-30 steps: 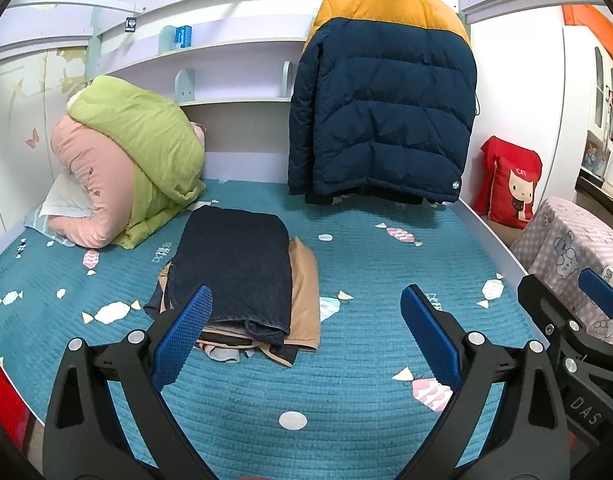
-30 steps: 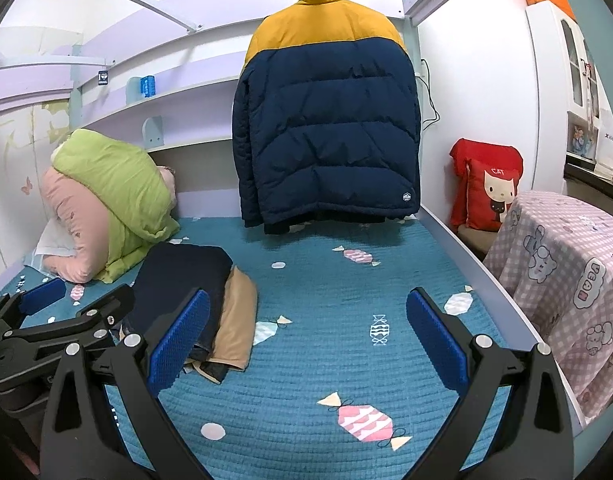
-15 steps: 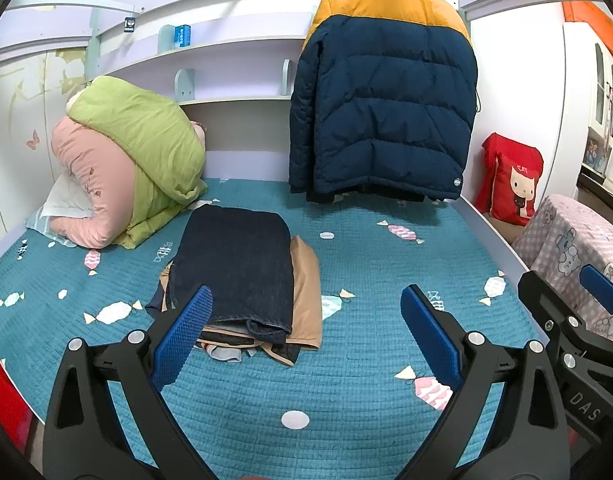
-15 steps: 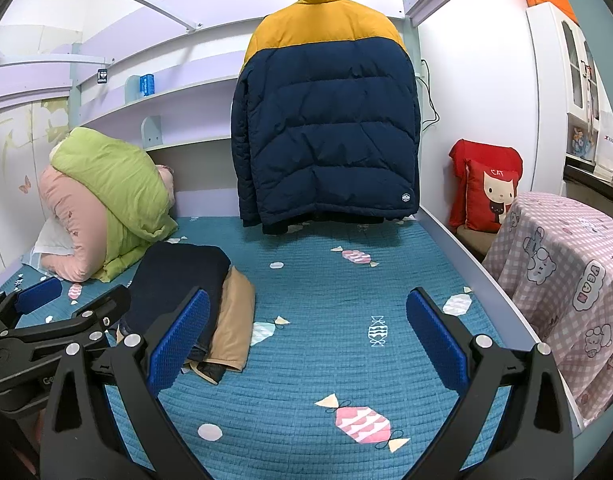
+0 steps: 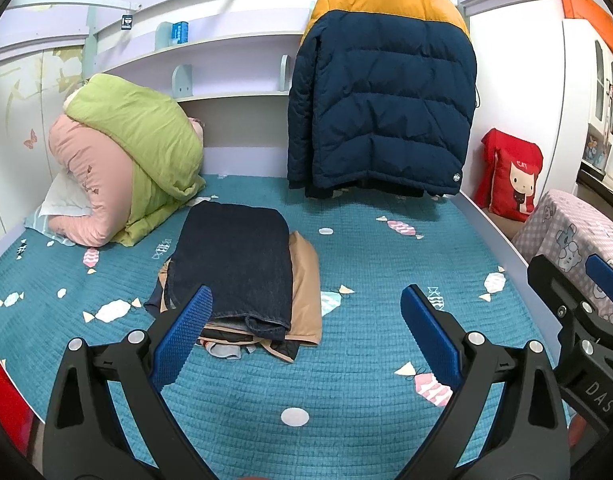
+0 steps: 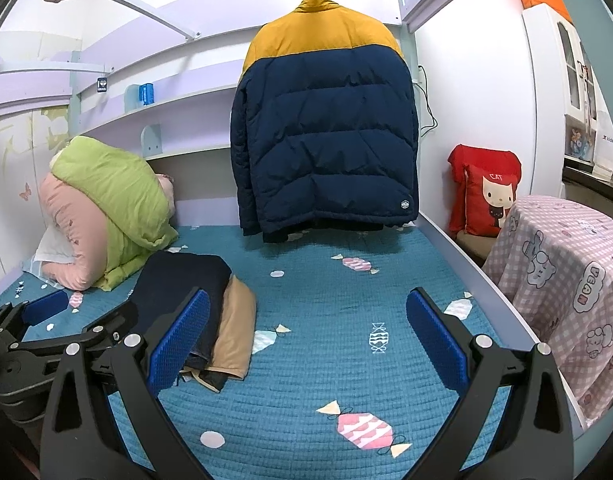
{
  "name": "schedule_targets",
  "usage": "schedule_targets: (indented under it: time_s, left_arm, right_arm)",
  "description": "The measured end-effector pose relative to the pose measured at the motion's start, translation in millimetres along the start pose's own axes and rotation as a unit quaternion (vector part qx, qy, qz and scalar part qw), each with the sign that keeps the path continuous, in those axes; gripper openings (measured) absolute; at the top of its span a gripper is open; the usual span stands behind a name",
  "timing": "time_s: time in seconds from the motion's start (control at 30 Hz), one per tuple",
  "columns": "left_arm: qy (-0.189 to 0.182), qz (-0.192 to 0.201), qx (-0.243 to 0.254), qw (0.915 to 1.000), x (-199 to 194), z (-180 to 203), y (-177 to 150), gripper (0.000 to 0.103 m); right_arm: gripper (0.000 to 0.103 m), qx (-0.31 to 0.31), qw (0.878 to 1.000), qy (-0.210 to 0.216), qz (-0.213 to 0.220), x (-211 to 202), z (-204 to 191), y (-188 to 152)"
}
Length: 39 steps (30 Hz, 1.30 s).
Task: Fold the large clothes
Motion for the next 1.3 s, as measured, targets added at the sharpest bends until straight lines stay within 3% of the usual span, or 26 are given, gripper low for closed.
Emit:
schedule_targets:
  time_s: [0.9, 1.3]
  left_arm:
    - [0.008, 0.0, -0.007, 0.9999, -5, 4, -3, 0.096]
    - [-0.003, -0.006, 0.018, 0.9998, -2, 18, -8, 0.096]
  right_arm:
    - [0.095, 0.008, 1.0, 0.007, 0.004, -4, 1, 4]
    - [0.095, 0.004, 1.0, 0.009, 0.006, -10, -13, 3]
Point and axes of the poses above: each gripper's, at about its wrist camera, not at the fingertips, and x roughly the way its jaws point, z to its right, y to its top, the point moved 5 cm from there along x, roughly the way its jaws point, and after that the axes turned 10 degrees about -z, right-handed, at the moved point
